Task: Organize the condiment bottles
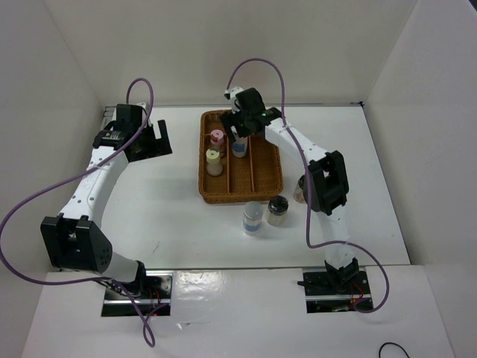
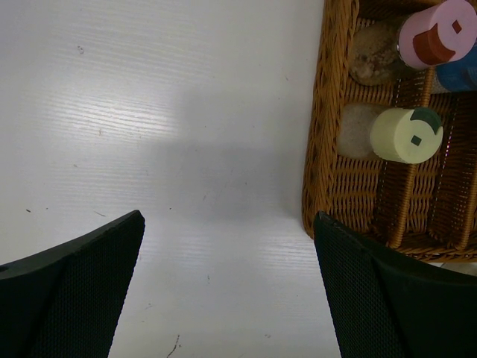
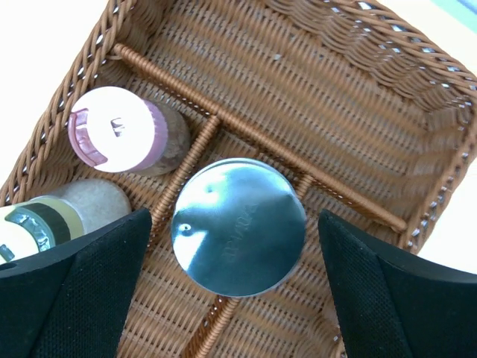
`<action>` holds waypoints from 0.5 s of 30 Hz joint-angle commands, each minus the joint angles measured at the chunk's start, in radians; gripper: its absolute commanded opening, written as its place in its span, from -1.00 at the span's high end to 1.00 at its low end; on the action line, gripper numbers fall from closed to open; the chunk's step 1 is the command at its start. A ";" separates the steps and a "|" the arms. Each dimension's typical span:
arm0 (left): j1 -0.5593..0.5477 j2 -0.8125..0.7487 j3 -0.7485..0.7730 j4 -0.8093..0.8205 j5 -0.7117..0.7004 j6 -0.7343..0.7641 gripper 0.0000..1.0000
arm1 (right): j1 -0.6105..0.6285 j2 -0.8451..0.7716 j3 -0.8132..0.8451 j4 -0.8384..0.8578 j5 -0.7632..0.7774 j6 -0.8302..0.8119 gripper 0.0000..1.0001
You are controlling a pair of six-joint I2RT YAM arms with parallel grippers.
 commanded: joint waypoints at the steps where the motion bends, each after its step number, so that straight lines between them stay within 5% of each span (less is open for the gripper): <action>1: 0.005 -0.008 0.039 0.027 0.013 0.022 -1.00 | -0.005 -0.096 0.058 -0.013 0.054 0.010 -0.94; 9: 0.005 -0.039 0.018 0.037 0.031 0.013 -1.00 | 0.004 -0.464 -0.199 -0.036 0.063 0.056 -0.97; 15: 0.005 -0.079 -0.048 0.048 0.091 0.003 -1.00 | 0.137 -0.704 -0.495 -0.054 0.054 0.118 -0.97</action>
